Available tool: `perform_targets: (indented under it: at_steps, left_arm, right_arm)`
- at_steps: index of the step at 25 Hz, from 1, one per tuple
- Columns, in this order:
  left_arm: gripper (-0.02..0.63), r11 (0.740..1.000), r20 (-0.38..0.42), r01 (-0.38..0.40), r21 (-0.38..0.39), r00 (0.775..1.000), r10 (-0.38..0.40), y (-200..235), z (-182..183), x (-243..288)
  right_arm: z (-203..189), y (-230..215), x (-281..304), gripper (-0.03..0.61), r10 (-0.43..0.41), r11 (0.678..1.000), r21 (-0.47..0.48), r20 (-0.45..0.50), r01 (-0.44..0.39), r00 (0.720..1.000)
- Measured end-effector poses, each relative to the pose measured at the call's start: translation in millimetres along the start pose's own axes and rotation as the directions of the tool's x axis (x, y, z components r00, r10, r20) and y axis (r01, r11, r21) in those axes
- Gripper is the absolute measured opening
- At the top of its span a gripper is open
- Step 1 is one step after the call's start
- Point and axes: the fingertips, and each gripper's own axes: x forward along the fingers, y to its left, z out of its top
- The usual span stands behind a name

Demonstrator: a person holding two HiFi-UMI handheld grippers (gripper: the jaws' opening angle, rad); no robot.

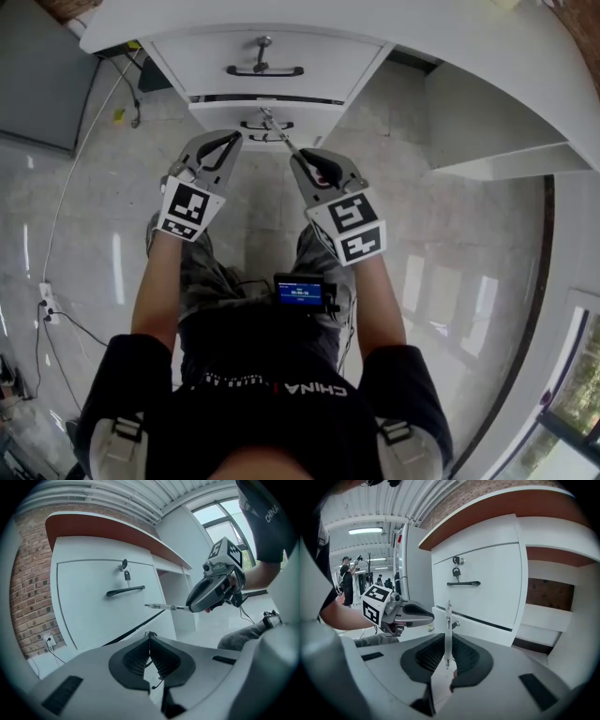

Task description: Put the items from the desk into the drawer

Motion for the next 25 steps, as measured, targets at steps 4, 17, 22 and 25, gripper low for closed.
perform_targets:
  at_steps: [4,17,22,25]
  left_arm:
    - [0.012,1.000,0.007,-0.018,0.011,1.000,0.018,-2,-4,-7]
    - [0.013,0.987,0.069,-0.017,0.162,0.998,0.006,7,27,-29]
    - [0.037,0.923,0.010,-0.044,0.382,0.999,0.044,26,63,-30]
    - [0.089,0.872,-0.020,-0.053,0.487,0.997,0.072,35,83,-25]
  right_arm:
    - [-3,6,-2,0.055,-0.003,1.000,-0.007,0.018,0.003,1.000]
    - [-3,25,-11,0.055,-0.010,0.999,-0.033,0.037,0.011,0.999]
    - [10,30,-25,0.055,-0.011,0.998,-0.063,0.041,0.013,0.999]
    - [18,30,-31,0.054,-0.010,0.997,-0.081,0.047,0.014,0.999]
